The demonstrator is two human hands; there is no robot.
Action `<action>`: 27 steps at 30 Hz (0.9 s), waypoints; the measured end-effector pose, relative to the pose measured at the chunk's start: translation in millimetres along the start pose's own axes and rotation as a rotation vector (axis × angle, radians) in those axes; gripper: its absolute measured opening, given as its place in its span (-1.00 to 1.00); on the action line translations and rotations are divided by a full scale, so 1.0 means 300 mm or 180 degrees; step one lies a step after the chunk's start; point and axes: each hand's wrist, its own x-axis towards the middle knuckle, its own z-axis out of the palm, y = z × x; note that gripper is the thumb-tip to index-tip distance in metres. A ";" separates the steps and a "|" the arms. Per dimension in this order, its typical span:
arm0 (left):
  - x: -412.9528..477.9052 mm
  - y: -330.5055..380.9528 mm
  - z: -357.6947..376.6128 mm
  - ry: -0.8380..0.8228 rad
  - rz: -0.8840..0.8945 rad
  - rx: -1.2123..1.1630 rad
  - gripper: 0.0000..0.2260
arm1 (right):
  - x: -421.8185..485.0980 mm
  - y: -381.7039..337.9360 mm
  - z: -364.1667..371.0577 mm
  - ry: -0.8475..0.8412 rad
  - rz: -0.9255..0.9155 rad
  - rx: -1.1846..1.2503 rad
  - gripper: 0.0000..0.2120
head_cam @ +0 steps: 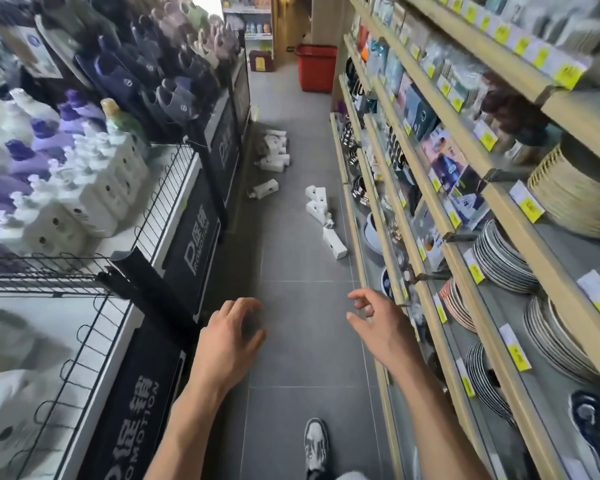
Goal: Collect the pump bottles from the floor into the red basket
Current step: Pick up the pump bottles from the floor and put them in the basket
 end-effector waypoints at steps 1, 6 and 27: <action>0.037 0.008 0.003 -0.0005 -0.0002 0.0000 -0.67 | 0.038 0.001 -0.006 -0.0006 -0.0004 0.0000 -0.76; 0.197 0.044 -0.001 0.0030 0.0000 0.0012 -0.67 | 0.219 0.001 -0.046 0.0054 -0.0058 -0.0094 -0.76; 0.961 -0.081 -0.086 -0.0175 -0.0067 0.0315 -0.66 | 0.953 -0.165 0.050 -0.0038 -0.0003 -0.0421 -0.72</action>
